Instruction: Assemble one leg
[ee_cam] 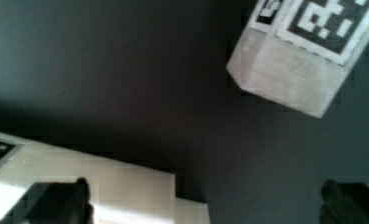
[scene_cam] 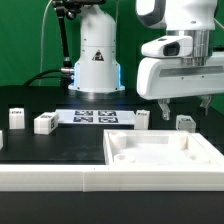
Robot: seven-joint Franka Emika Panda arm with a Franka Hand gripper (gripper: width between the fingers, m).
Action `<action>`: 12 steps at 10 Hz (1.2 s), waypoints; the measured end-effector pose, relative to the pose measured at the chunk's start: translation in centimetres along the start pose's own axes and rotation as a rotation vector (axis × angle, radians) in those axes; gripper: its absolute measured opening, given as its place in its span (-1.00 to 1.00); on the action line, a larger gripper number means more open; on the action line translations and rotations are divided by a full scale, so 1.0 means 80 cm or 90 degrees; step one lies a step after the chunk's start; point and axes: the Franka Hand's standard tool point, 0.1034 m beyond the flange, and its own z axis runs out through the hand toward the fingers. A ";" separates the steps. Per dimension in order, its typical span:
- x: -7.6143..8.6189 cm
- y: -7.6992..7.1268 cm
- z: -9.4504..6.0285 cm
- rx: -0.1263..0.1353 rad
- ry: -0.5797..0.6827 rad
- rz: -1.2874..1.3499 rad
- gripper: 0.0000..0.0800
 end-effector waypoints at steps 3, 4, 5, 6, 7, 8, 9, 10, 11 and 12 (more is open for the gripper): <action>-0.002 -0.014 0.003 0.014 0.003 0.159 0.62; -0.004 -0.022 0.005 0.018 0.002 0.186 0.62; -0.004 -0.027 0.005 0.022 0.000 0.220 0.62; -0.004 -0.025 0.005 0.022 0.001 0.221 0.62; -0.005 -0.025 0.005 0.021 -0.004 0.213 0.62; -0.005 -0.026 0.007 0.022 -0.001 0.210 0.62; -0.008 -0.025 0.008 0.019 -0.015 0.200 0.62; -0.014 -0.020 0.009 0.012 -0.071 0.184 0.62; -0.011 -0.020 0.009 0.012 -0.098 0.181 0.62; -0.014 -0.018 0.009 0.012 -0.151 0.170 0.62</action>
Offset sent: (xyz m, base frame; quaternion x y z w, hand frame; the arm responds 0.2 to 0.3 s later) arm -0.0083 0.0133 -0.0071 -0.0054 0.0151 0.1648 0.9862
